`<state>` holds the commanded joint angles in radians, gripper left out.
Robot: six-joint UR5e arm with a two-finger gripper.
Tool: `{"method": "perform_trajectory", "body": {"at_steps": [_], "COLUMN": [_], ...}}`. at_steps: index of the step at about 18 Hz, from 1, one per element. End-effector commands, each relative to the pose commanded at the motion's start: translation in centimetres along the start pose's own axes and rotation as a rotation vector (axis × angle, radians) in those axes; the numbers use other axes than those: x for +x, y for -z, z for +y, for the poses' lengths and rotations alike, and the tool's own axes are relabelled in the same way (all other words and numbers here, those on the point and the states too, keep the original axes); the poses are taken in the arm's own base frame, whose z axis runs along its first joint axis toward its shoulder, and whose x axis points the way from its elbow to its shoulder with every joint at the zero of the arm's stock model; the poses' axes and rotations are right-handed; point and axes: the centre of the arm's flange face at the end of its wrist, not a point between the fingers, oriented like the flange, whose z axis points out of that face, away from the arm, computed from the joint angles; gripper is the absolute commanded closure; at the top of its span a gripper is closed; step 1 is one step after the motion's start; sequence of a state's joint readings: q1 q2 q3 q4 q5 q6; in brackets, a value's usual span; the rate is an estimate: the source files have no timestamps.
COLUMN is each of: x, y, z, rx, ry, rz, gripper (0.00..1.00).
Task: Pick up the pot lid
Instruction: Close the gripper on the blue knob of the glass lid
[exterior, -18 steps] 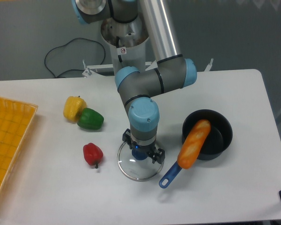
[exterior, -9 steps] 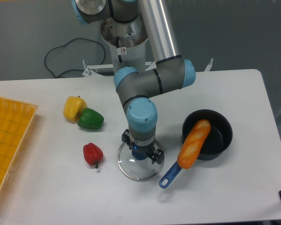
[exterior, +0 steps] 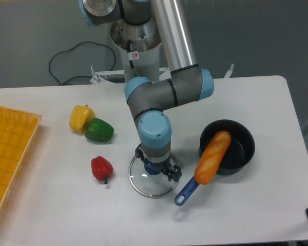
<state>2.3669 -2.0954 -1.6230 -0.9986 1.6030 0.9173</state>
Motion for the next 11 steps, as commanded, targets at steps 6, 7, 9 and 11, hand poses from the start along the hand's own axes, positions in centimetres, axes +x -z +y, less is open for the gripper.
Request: {"method": "perform_trajectory", "body": {"at_steps": [6,7,9,11], "x": [0.50,0.50,0.32,-0.22], "y": [-0.32,-0.33,-0.14,0.52], "z": [-0.12,-0.10,-0.03,0.12], "rx": [-0.005,-0.007,-0.003,0.009], "ry": [-0.005,-0.006,-0.006,-0.001], "rz": [0.006,0.006,0.007,0.001], "gripper": [0.00,0.00,0.00,0.00]}}
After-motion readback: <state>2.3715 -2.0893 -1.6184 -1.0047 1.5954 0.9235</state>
